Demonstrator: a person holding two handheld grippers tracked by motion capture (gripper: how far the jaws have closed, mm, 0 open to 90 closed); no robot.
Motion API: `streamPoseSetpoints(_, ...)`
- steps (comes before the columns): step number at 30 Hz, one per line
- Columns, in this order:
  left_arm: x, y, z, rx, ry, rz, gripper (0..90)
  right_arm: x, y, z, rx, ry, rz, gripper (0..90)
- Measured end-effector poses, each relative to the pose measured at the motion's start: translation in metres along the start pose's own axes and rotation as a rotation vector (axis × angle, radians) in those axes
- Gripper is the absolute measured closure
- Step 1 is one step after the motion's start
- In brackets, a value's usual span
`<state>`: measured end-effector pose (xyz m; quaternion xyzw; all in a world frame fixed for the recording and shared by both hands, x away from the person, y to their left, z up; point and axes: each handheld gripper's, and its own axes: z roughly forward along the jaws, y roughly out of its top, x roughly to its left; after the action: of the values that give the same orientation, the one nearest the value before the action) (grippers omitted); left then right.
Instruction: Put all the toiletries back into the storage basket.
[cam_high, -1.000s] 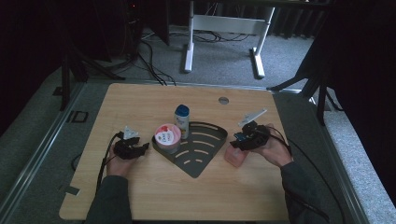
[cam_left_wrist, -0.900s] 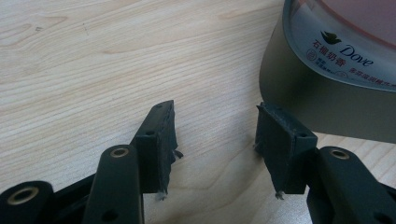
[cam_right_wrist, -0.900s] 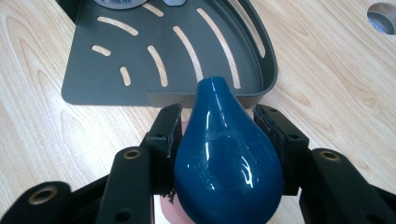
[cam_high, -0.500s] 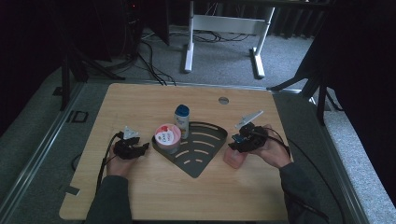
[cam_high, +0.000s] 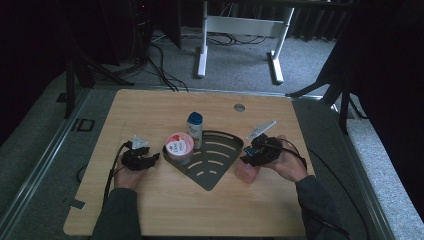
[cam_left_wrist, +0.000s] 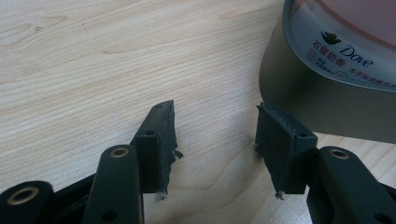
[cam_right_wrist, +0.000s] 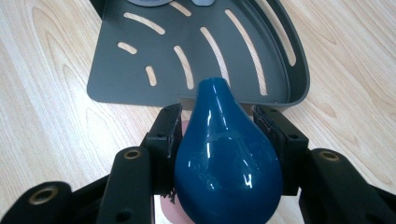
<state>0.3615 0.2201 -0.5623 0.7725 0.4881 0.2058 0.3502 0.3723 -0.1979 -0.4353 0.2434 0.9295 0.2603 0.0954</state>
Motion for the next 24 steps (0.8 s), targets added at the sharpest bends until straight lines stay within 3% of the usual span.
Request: streamPoseSetpoints(24, 0.0, 0.0, 0.0, 0.0, 0.0, 0.001, 47.8, 0.024, 0.01, 0.004, 0.009, 0.033, -0.058, 53.5)
